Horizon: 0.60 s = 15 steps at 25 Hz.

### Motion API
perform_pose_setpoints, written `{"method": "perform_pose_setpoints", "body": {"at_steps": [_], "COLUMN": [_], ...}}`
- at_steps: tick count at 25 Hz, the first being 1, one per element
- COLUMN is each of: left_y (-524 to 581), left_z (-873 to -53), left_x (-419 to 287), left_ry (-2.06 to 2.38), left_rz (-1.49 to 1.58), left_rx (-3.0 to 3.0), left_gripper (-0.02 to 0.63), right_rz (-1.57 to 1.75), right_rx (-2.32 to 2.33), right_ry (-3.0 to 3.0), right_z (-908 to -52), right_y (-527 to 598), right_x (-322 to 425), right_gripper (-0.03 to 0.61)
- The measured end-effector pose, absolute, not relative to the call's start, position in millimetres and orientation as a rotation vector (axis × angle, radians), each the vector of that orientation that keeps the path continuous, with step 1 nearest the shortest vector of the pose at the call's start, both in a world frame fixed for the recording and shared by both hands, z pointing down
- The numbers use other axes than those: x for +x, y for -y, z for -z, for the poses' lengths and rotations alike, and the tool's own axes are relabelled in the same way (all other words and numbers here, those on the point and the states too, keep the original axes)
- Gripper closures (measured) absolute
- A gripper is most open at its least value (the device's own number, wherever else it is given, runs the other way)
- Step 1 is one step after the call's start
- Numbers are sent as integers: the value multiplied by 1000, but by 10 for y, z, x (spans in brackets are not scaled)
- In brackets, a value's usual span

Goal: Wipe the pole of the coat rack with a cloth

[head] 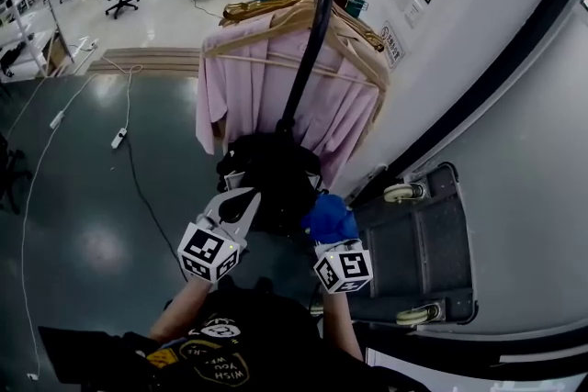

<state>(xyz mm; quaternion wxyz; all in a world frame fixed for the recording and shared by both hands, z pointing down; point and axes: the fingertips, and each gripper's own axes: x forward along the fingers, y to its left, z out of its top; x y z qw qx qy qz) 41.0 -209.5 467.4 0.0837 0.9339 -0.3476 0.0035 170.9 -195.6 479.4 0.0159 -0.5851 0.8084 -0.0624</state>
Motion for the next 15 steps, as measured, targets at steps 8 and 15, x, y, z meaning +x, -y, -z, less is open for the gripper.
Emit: {"method": "perform_pose_setpoints", "body": {"at_steps": [8, 15], "left_y": [1942, 1930], "left_z": [-4724, -4784], "left_x": [519, 422], "left_ry": [958, 993], "left_rz": [-33, -73], "left_rx": [2812, 2799], "left_gripper": [614, 614], "right_rz": [230, 277], "right_rx": [-1780, -1724], "right_ry": [-2535, -2557], "right_z": [-4815, -4911], "right_y": [1871, 1866], "right_x": [1621, 1510], "right_gripper": [571, 571]}}
